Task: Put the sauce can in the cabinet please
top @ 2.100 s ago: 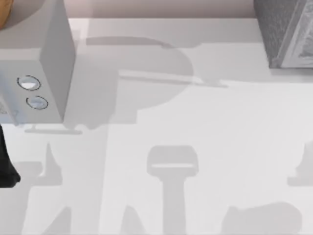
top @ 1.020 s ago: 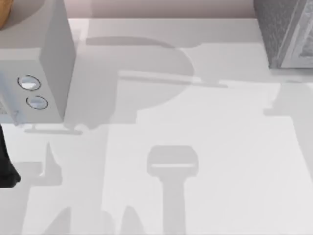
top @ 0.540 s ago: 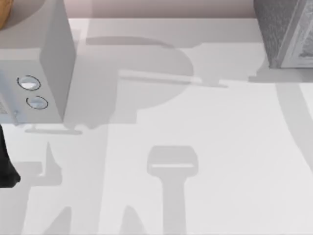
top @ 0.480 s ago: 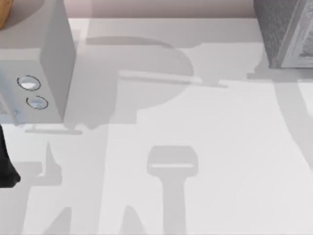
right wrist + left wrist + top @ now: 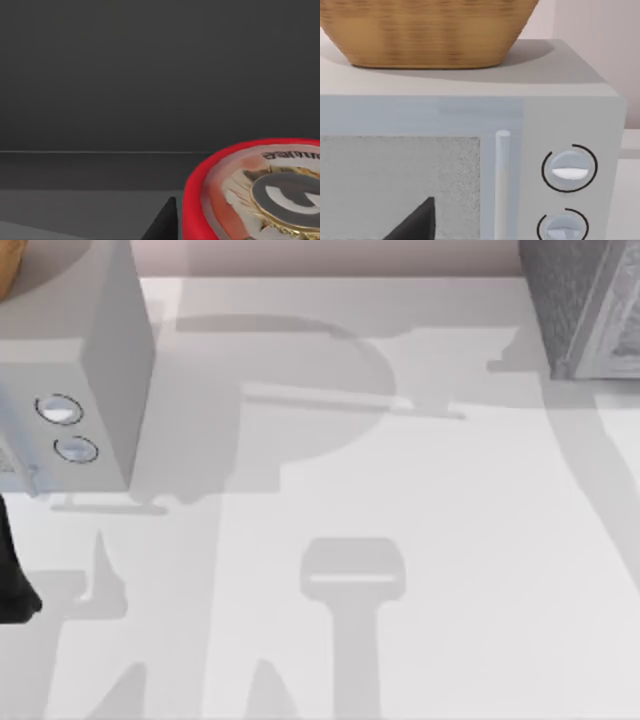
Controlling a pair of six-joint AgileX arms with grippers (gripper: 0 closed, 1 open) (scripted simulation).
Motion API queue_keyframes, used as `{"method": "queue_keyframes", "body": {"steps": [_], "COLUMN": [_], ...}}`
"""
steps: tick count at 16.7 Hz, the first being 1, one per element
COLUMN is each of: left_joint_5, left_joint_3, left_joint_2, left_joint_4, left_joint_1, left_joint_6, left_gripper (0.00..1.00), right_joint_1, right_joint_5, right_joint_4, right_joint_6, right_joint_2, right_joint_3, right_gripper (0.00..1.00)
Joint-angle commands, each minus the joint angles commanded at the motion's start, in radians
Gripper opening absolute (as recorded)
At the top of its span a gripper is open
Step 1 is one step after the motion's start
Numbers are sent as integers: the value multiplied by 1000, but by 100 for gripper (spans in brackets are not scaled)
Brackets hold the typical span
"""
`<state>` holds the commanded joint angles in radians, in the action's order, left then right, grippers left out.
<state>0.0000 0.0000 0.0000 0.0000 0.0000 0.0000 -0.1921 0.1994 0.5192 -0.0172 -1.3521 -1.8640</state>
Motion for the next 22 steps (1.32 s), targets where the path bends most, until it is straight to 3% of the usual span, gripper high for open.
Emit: {"method": "queue_keyframes", "body": {"steps": [5,22], "left_joint_5": [0,0], "left_joint_3": [0,0], "left_joint_2": [0,0], "left_joint_4": [0,0], "left_joint_1": [0,0], "left_joint_6": [0,0], "left_gripper": [100,100], "right_joint_1": [5,65], "right_joint_5": [-3,-58], "right_joint_4": [-3,-59], "right_joint_6": [-4,-13], "right_joint_2": [-10,-389], "right_joint_3": [-5,-335], "right_gripper": [0,0]}}
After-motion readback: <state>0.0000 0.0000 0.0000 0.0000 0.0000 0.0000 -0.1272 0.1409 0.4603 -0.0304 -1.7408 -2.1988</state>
